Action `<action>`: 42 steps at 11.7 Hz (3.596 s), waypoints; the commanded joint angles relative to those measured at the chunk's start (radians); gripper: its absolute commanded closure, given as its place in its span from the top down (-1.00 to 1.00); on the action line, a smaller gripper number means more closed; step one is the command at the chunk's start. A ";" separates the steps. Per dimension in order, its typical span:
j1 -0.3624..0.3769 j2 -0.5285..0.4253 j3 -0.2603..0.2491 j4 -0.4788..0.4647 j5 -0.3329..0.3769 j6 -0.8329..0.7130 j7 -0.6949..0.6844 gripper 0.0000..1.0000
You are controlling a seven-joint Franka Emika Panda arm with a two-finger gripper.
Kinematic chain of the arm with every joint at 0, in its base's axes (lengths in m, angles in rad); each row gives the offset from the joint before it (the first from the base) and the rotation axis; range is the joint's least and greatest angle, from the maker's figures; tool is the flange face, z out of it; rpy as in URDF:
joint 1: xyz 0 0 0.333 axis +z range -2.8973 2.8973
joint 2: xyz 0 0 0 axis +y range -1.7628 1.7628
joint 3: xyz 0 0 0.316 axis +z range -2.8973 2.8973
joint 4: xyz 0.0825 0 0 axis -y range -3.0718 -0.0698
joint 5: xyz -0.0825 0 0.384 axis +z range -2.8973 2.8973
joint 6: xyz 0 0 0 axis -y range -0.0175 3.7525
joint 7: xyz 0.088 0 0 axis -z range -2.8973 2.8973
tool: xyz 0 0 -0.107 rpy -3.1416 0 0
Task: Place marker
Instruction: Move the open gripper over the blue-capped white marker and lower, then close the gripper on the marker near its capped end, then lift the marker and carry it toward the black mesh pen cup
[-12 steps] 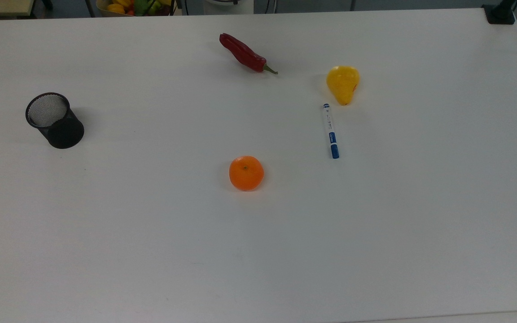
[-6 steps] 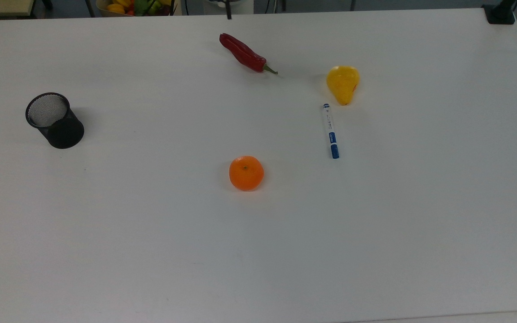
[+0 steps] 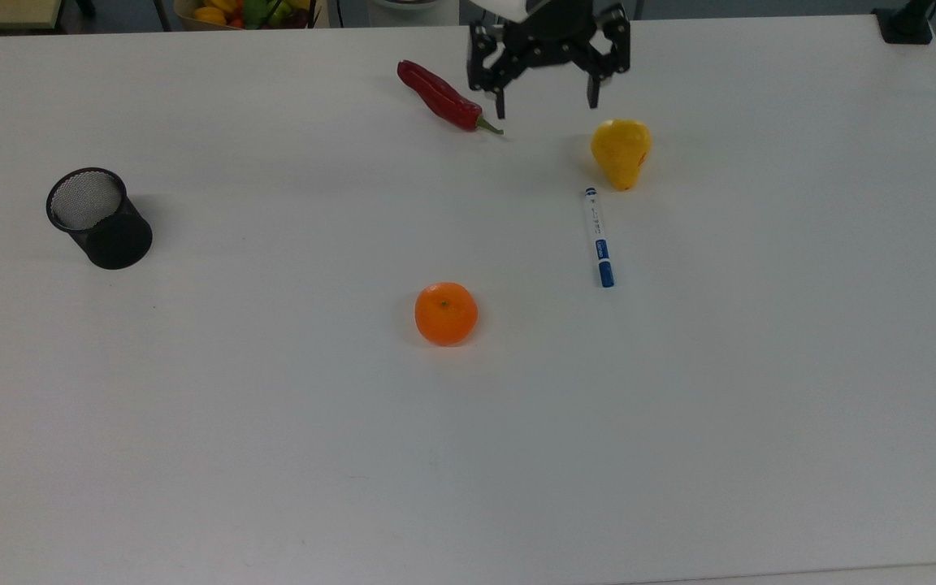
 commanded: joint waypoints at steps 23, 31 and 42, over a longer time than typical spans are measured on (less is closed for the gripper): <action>0.108 0.365 0.068 -0.043 -0.243 0.300 0.224 -0.23; 0.091 0.352 0.074 -0.042 -0.236 0.294 0.224 -1.00; -0.018 -0.039 0.022 -0.019 -0.021 -0.032 -0.029 -1.00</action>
